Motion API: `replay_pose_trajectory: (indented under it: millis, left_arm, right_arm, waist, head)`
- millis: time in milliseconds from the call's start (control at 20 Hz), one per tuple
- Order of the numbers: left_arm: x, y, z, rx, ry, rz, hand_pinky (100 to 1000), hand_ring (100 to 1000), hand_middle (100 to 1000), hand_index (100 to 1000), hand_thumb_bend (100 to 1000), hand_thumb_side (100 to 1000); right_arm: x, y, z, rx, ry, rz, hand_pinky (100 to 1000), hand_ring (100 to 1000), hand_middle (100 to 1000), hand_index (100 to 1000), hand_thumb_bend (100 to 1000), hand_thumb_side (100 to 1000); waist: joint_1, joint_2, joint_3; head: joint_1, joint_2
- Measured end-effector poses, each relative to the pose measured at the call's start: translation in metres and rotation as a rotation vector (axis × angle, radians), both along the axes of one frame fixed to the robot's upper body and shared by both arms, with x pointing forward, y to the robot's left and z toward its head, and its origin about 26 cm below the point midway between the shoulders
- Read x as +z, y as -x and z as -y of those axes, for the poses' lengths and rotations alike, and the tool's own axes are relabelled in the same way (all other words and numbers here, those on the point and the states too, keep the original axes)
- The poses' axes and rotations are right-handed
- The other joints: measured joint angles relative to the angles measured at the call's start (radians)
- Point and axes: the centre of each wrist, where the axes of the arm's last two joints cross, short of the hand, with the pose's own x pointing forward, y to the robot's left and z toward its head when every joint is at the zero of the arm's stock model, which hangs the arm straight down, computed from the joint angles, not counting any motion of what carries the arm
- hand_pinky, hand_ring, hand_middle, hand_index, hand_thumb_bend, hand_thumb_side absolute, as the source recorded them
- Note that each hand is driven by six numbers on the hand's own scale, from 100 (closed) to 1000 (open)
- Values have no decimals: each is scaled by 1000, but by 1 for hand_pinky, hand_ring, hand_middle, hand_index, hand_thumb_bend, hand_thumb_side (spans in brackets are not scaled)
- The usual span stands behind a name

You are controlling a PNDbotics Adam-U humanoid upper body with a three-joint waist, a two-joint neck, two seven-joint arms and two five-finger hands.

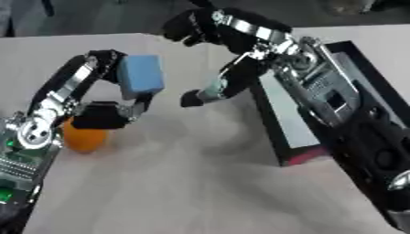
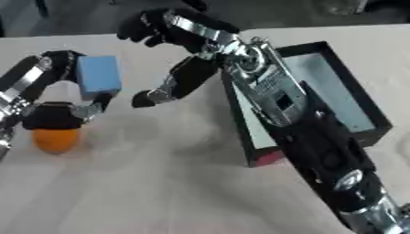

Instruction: Pick up the objects with one hand, pass them to the other hand, and then place them into the box on the other side of the table.

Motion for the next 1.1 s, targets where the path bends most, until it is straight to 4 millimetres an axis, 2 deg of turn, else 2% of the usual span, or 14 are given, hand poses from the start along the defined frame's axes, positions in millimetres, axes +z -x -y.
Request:
replay_pose_trajectory:
  millis: [650, 900, 950, 1000, 1100]
  left_arm:
    - [-2, 3, 16, -85, 71, -29, 765, 560, 471, 519, 100, 100]
    - [-3, 4, 19, -110, 103, -54, 766, 561, 470, 518, 100, 100]
    - [-3, 4, 19, -113, 107, -58, 766, 561, 470, 519, 100, 100]
    - [-3, 4, 19, -116, 109, -60, 766, 561, 470, 518, 100, 100]
    - [-3, 4, 19, -115, 113, -65, 767, 561, 470, 518, 100, 100]
  right_arm:
    - [-5, -9, -7, -16, 41, 9, 892, 869, 866, 772, 667, 100]
    - [-7, -11, -8, -22, 31, 4, 875, 841, 811, 738, 628, 100]
    - [-7, -11, -8, -24, 27, 0, 874, 837, 804, 735, 611, 100]
    - [-7, -11, -8, -26, 23, -2, 872, 834, 799, 731, 550, 100]
    - [-7, -11, -8, -25, 13, -11, 871, 830, 792, 724, 355, 100]
  waist:
    - [0, 0, 7]
    - [0, 4, 12]
    - [0, 4, 12]
    - [0, 4, 12]
    - [0, 5, 12]
  head:
    - [-9, 0]
    - [-14, 0]
    - [-15, 0]
    - [-17, 0]
    - [-18, 0]
